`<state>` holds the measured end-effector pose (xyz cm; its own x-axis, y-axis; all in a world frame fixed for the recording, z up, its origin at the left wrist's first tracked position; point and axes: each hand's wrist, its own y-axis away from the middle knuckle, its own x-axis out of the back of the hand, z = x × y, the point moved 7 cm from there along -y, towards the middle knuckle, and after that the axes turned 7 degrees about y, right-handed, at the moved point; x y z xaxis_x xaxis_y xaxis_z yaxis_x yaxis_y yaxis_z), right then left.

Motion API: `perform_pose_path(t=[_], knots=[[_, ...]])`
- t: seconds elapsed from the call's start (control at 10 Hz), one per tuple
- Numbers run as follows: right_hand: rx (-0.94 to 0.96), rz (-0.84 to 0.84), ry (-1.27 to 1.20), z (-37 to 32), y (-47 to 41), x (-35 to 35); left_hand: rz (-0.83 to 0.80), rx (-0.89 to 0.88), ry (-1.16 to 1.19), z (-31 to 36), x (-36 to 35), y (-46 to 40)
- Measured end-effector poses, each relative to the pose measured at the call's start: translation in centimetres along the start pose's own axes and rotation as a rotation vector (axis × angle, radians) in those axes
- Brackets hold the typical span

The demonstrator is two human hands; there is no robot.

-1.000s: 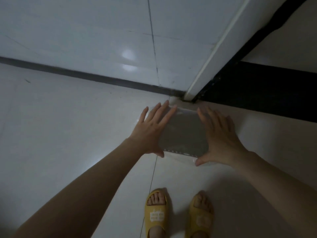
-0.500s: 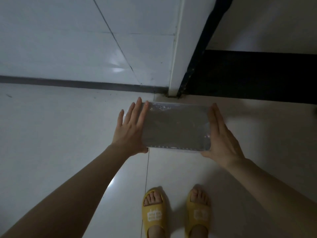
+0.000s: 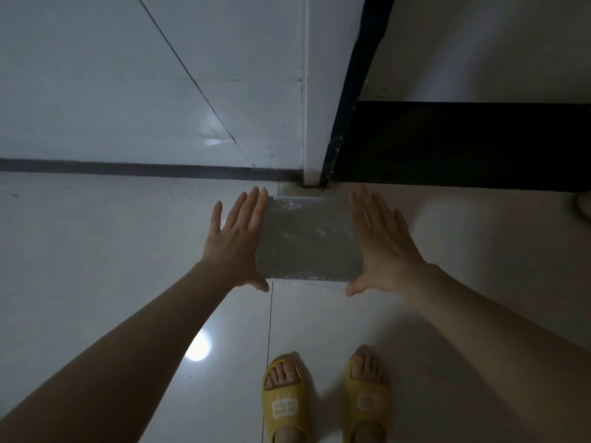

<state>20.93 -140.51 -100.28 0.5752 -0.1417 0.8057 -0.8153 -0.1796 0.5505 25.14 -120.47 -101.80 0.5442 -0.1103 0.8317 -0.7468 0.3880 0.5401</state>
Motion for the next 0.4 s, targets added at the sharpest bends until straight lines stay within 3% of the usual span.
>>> perform_pose_path(t=[0.2, 0.4], knots=[[-0.111, 0.006, 0.069, 1.3, 0.5, -0.6, -0.013, 0.084, -0.051, -0.6, -0.1, 0.1], [-0.187, -0.093, 0.121, 1.9, 2.2, 0.7, -0.116, 0.154, -0.130, 0.1, 1.3, 1.6]])
